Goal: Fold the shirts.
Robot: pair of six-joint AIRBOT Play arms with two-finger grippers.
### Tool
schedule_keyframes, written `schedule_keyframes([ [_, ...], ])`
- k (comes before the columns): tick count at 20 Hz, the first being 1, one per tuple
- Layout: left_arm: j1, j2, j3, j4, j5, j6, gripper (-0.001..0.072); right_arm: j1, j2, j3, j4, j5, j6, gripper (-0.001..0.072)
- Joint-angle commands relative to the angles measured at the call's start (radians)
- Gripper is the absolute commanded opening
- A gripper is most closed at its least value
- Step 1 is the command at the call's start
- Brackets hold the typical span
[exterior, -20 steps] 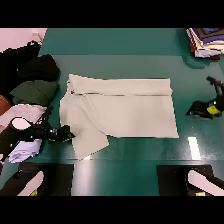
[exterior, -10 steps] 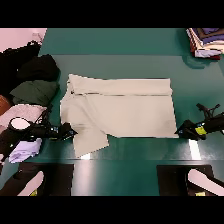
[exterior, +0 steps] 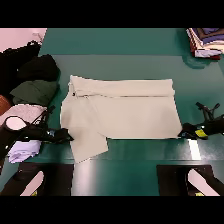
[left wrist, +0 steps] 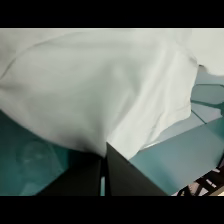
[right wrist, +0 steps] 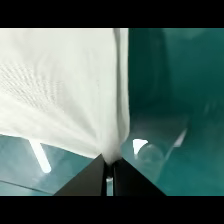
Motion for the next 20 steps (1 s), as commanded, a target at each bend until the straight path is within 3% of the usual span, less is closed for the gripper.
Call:
schedule_keyframes([
  [1,-0.03,0.161,0.013,0.082,-0.165,-0.09,0.0018,-0.022,0.168,-0.001,-0.122,0.137,0.002,0.0016],
  [4,-0.092,0.287,0.059,0.079,-0.276,-0.189,0.0019,-0.051,0.298,0.026,-0.172,0.207,0.018,0.0016],
  [8,-0.1,0.211,0.239,0.104,-0.173,-0.195,0.0019,-0.01,0.257,0.175,-0.137,0.181,0.029,0.0016],
  [13,-0.1,-0.147,0.457,0.137,0.048,-0.083,0.0021,0.139,-0.052,0.391,-0.138,0.047,0.048,0.0016],
  [20,-0.1,-0.664,0.792,0.136,0.217,-0.056,0.0022,0.196,-0.513,0.781,-0.094,-0.003,0.1,0.0017],
])
